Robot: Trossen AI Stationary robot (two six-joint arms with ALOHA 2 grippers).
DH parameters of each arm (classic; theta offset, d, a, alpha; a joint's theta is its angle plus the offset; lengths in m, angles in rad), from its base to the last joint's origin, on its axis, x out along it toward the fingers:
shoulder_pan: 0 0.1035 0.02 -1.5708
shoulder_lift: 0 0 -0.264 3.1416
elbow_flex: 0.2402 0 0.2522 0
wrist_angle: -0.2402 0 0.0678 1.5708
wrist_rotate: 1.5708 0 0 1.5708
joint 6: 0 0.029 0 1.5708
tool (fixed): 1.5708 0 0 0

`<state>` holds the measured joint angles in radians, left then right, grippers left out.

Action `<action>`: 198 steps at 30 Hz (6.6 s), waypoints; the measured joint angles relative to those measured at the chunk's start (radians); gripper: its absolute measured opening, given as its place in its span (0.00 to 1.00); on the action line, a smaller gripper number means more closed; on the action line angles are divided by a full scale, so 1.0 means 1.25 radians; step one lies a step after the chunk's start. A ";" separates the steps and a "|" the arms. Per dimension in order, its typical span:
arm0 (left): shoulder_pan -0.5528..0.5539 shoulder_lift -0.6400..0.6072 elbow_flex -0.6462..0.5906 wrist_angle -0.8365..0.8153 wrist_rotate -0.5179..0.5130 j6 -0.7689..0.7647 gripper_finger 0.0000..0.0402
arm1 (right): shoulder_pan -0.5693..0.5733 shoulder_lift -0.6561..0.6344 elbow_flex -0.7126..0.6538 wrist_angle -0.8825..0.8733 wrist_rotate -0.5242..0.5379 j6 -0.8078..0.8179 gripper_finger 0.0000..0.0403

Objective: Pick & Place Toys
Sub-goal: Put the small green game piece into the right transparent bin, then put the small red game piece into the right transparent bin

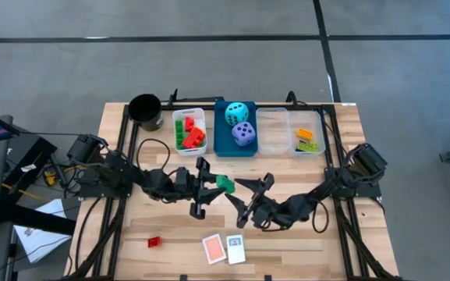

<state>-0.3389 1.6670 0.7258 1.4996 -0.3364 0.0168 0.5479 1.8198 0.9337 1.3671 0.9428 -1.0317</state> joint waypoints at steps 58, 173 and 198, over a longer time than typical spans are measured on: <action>0.006 -0.348 -0.002 -0.597 -0.210 -0.049 0.97 | -0.013 0.001 0.000 0.013 0.196 -0.103 0.26; -0.072 -0.323 -0.003 -1.069 0.041 -0.272 0.90 | -0.093 -0.443 -0.568 -0.449 -0.558 1.030 0.40; -0.211 -0.302 -0.002 -1.632 0.318 -0.902 0.90 | -0.114 0.018 -0.156 -0.677 -0.508 0.882 0.40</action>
<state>-0.6031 1.2896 0.7235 -0.5401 0.0610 -1.1108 0.4051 1.8420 0.7392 0.5210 0.3078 0.0703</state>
